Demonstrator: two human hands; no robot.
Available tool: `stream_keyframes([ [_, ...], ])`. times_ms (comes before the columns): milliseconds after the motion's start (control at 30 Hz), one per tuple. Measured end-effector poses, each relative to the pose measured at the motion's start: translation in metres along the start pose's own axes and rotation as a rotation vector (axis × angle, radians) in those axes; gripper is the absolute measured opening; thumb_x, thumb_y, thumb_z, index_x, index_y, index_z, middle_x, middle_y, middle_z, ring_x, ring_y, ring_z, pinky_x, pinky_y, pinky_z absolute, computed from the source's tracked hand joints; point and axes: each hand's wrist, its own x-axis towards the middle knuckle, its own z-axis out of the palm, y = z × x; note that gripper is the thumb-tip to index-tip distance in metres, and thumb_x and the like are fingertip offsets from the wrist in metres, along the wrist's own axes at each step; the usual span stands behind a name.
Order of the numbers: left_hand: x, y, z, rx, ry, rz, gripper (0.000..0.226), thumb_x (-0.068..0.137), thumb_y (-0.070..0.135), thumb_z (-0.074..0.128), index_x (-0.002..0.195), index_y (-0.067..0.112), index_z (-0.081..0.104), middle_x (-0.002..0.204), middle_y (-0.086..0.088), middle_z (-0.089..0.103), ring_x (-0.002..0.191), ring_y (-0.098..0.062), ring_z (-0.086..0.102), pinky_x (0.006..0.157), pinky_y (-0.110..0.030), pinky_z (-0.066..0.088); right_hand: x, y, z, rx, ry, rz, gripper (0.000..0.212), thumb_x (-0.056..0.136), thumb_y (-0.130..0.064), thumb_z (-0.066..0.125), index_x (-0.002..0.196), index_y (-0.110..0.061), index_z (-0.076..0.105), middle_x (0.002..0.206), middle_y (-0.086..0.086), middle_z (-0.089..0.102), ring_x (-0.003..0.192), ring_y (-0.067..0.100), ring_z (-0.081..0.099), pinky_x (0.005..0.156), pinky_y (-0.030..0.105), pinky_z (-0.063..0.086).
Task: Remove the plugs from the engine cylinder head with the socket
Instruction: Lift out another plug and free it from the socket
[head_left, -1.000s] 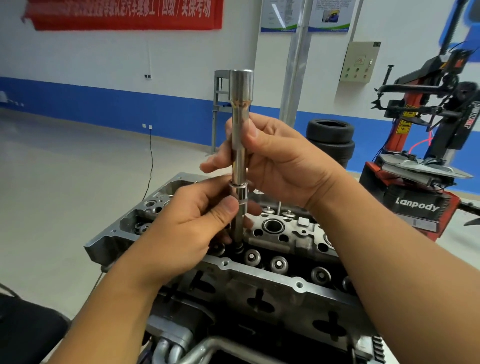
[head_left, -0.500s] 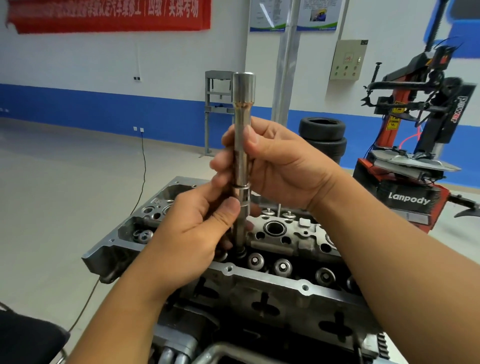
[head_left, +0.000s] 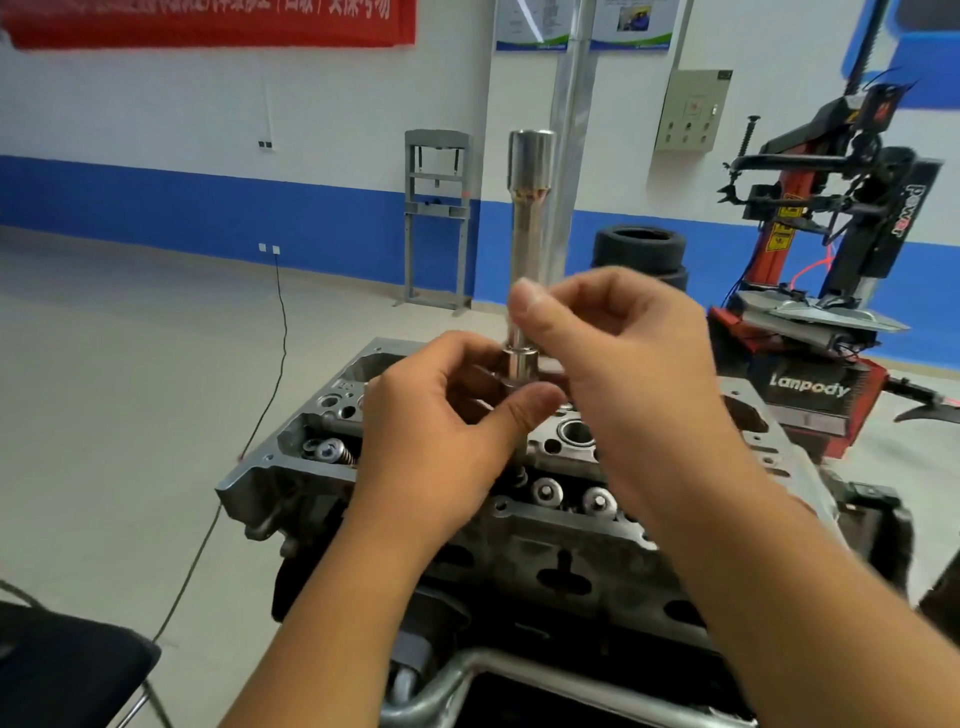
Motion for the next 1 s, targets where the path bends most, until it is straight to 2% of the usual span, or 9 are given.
stream_keyframes([
  [67, 0.0, 0.001, 0.0, 0.032, -0.002, 0.001, 0.029, 0.075, 0.059, 0.079, 0.093, 0.036, 0.074, 0.08, 0.018, 0.075, 0.073, -0.006, 0.073, 0.063, -0.028, 0.062, -0.015, 0.01, 0.009, 0.041, 0.105, -0.01, 0.021, 0.081, -0.025, 0.087, 0.085, -0.012, 0.07, 0.078, 0.004, 0.076, 0.071, 0.016, 0.075, 0.065, 0.027, 0.061],
  [167, -0.001, 0.0, -0.005, 0.018, -0.081, -0.009, 0.019, 0.092, 0.04, 0.076, 0.111, 0.037, 0.078, 0.09, 0.015, 0.079, 0.086, -0.01, 0.076, 0.074, -0.04, 0.065, -0.022, 0.016, 0.019, 0.002, 0.187, -0.04, 0.024, 0.079, -0.023, 0.09, 0.089, -0.012, 0.072, 0.081, 0.004, 0.076, 0.075, 0.02, 0.076, 0.069, 0.035, 0.064],
  [233, 0.0, -0.002, -0.011, -0.006, -0.205, 0.016, 0.024, 0.101, 0.031, 0.065, 0.122, 0.039, 0.074, 0.098, 0.013, 0.079, 0.092, -0.011, 0.075, 0.079, -0.039, 0.064, -0.024, 0.017, 0.022, -0.069, 0.218, -0.095, 0.02, 0.081, -0.026, 0.088, 0.088, -0.015, 0.073, 0.081, 0.001, 0.076, 0.073, 0.018, 0.075, 0.067, 0.033, 0.064],
  [333, 0.001, -0.001, -0.016, -0.067, -0.377, 0.007, 0.032, 0.108, 0.025, 0.05, 0.134, 0.031, 0.068, 0.105, 0.004, 0.078, 0.088, -0.02, 0.072, 0.073, -0.034, 0.06, -0.027, 0.018, 0.022, -0.103, 0.273, -0.137, 0.012, 0.089, -0.024, 0.083, 0.088, -0.019, 0.073, 0.081, -0.003, 0.075, 0.074, 0.013, 0.073, 0.068, 0.026, 0.06],
  [533, 0.001, -0.007, -0.015, -0.159, -0.235, -0.039, 0.023, 0.103, 0.017, 0.063, 0.121, 0.024, 0.073, 0.106, 0.01, 0.079, 0.099, -0.008, 0.075, 0.079, -0.03, 0.063, -0.021, 0.012, 0.037, -0.19, 0.257, -0.15, 0.011, 0.095, -0.024, 0.075, 0.085, -0.025, 0.07, 0.079, -0.008, 0.072, 0.076, 0.009, 0.071, 0.07, 0.028, 0.058],
  [667, 0.002, -0.014, -0.012, -0.151, -0.122, -0.035, 0.014, 0.09, 0.018, 0.079, 0.102, 0.025, 0.074, 0.092, 0.009, 0.079, 0.086, -0.013, 0.077, 0.07, -0.028, 0.063, -0.017, 0.009, 0.038, -0.092, 0.301, -0.144, 0.017, 0.088, -0.032, 0.083, 0.084, -0.02, 0.072, 0.076, -0.004, 0.072, 0.068, 0.013, 0.071, 0.065, 0.032, 0.061],
  [867, 0.005, -0.005, -0.01, -0.206, -0.297, -0.027, 0.031, 0.108, 0.03, 0.049, 0.133, 0.026, 0.067, 0.116, 0.008, 0.077, 0.112, -0.013, 0.072, 0.093, -0.038, 0.06, -0.01, 0.011, 0.04, -0.158, 0.228, -0.159, 0.018, 0.104, -0.025, 0.063, 0.089, -0.017, 0.069, 0.08, -0.006, 0.07, 0.078, 0.008, 0.066, 0.075, 0.035, 0.056],
  [933, 0.005, -0.004, -0.009, -0.185, -0.27, -0.019, 0.031, 0.108, 0.027, 0.048, 0.132, 0.027, 0.067, 0.112, 0.008, 0.077, 0.107, -0.011, 0.072, 0.089, -0.038, 0.06, -0.012, 0.013, 0.039, -0.105, 0.222, -0.12, 0.027, 0.108, -0.024, 0.055, 0.089, -0.013, 0.071, 0.079, 0.001, 0.07, 0.074, 0.013, 0.064, 0.07, 0.04, 0.055],
  [1000, 0.005, -0.005, -0.009, -0.182, -0.249, -0.001, 0.027, 0.108, 0.02, 0.051, 0.125, 0.032, 0.068, 0.105, 0.01, 0.077, 0.096, -0.007, 0.073, 0.073, -0.025, 0.058, -0.013, 0.012, 0.037, -0.017, 0.226, -0.079, 0.032, 0.108, -0.025, 0.053, 0.088, -0.008, 0.072, 0.082, 0.014, 0.07, 0.075, 0.024, 0.065, 0.071, 0.047, 0.056],
])
